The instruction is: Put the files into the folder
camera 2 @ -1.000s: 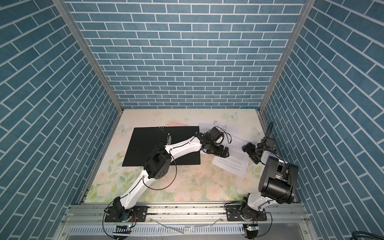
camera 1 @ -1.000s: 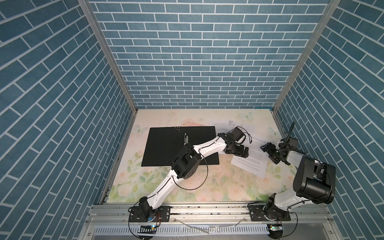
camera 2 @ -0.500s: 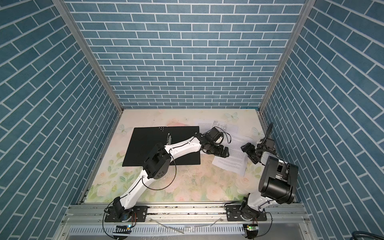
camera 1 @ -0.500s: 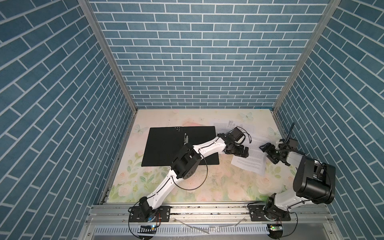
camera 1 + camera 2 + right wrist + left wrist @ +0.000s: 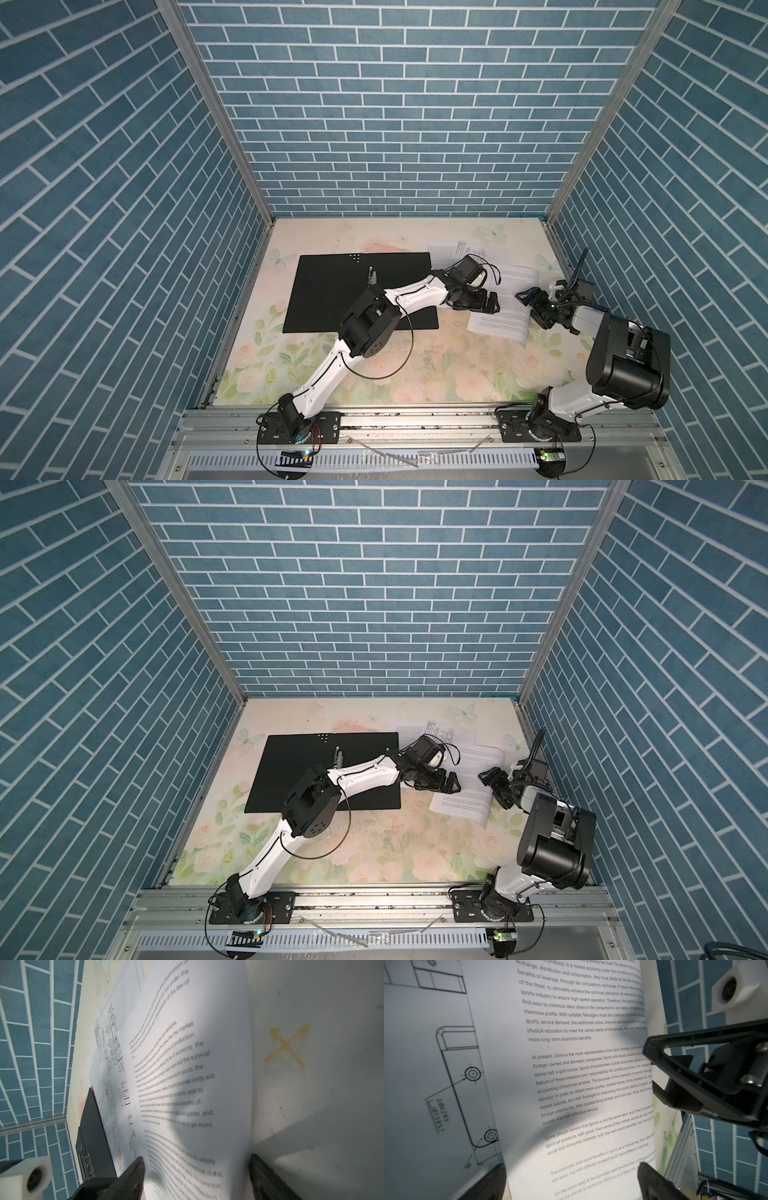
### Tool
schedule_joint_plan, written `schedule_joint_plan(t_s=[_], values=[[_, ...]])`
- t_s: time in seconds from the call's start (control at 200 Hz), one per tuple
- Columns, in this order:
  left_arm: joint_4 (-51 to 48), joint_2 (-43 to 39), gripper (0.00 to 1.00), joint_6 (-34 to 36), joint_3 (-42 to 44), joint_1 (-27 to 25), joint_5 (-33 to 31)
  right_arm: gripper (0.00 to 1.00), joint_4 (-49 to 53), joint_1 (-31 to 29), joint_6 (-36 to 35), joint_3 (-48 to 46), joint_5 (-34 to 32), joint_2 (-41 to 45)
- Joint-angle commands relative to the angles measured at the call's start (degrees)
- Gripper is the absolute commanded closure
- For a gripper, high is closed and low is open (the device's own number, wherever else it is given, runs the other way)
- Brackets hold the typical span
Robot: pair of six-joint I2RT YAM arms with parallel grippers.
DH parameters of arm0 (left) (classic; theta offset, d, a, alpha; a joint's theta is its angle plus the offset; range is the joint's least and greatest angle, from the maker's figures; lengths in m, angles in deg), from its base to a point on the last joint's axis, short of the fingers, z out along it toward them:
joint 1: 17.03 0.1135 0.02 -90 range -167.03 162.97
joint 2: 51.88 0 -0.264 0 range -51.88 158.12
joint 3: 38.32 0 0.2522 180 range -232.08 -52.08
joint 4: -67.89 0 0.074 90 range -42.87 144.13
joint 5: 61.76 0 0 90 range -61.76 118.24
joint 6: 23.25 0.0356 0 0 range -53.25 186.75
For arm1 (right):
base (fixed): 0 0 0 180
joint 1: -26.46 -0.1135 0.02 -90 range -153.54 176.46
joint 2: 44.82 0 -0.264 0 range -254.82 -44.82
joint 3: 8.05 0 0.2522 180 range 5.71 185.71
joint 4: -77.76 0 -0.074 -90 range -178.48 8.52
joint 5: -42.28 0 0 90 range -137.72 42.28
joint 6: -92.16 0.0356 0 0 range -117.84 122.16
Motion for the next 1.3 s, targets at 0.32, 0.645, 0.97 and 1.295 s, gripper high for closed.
schedule_joint_plan(t_s=[0.32,0.645,0.97,1.295], values=[[2.4,0.7,0.00,-3.1,2.5,0.6,2.7,0.41,8.2,-0.4,2.0,-4.4,1.7,-1.9],[4.1,-2.1,0.00,-3.5,4.7,0.8,1.6,0.49,8.5,-0.5,3.0,-5.1,0.3,-1.1],[5.0,-10.8,0.00,2.7,12.6,0.3,-3.9,0.50,7.8,-0.4,3.1,-5.9,-0.2,-1.4],[6.3,-18.8,0.00,27.4,23.0,-5.9,-21.8,0.50,8.1,-0.4,3.0,-5.7,-1.2,-1.6]])
